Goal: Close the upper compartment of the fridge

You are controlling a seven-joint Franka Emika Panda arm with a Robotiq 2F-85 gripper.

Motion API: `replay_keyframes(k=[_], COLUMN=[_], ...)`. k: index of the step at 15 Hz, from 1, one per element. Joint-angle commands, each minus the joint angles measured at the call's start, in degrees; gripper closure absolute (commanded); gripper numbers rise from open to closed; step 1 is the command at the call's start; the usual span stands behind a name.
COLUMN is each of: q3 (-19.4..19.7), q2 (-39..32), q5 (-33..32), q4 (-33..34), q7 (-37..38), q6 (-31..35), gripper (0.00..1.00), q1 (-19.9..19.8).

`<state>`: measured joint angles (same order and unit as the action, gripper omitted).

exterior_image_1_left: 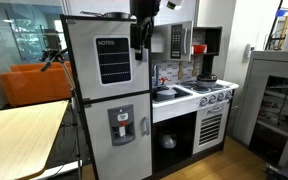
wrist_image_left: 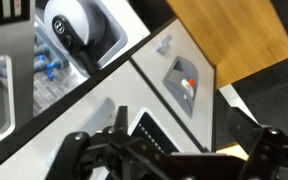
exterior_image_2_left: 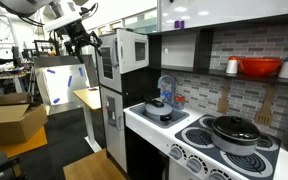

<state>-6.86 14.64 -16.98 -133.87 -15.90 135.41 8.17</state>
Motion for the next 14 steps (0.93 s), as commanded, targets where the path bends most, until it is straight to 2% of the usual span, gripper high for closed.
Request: replay_keyframes(k=[1, 4, 6, 7, 10, 14], q3=[0.28, 0.41, 0.99, 1.65, 5.17, 10.47], q2=[10.07, 17.96, 21.6, 22.88, 24.52, 22.9], q5=[7.19, 12.05, 14.2, 14.75, 14.21, 15.05], q4=[-5.76, -9.44, -10.41, -10.74, -10.89, -10.53], q7=[-3.01, -2.73, -0.66, 0.95, 4.9, 8.01], q6=[-13.2, -24.34, -30.26, -32.04, -33.35, -28.85], gripper=[0.0, 0.0, 0.0, 0.0, 0.0, 0.0], q1=[2.88, 5.99, 6.29, 5.21, 1.03, -4.89])
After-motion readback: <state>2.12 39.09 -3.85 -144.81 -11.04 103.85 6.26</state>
